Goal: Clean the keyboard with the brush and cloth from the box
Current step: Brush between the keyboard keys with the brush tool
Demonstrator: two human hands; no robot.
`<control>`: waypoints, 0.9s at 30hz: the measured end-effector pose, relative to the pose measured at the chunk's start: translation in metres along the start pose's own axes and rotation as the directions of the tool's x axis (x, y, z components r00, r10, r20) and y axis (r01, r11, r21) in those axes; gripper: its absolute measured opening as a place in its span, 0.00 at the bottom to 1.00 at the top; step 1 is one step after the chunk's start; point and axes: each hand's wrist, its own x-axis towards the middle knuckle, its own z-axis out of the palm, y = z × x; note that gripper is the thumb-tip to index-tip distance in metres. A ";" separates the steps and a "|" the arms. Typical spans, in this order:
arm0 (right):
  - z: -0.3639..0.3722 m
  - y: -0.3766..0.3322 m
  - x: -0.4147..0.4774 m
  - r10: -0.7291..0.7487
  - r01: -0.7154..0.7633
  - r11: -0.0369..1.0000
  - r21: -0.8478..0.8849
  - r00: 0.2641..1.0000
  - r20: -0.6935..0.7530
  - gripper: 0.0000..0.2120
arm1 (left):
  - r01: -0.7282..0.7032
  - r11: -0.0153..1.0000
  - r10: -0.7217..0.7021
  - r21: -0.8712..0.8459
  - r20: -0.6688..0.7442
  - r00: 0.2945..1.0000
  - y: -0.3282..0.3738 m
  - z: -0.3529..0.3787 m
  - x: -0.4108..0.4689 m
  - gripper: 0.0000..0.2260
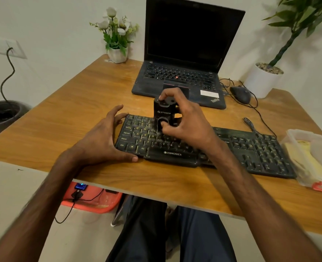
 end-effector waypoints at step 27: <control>-0.013 0.005 -0.009 0.138 -0.157 0.953 0.259 0.986 0.092 0.28 | -0.013 0.999 0.013 -0.046 -0.001 1.000 -0.001 0.002 0.001 0.66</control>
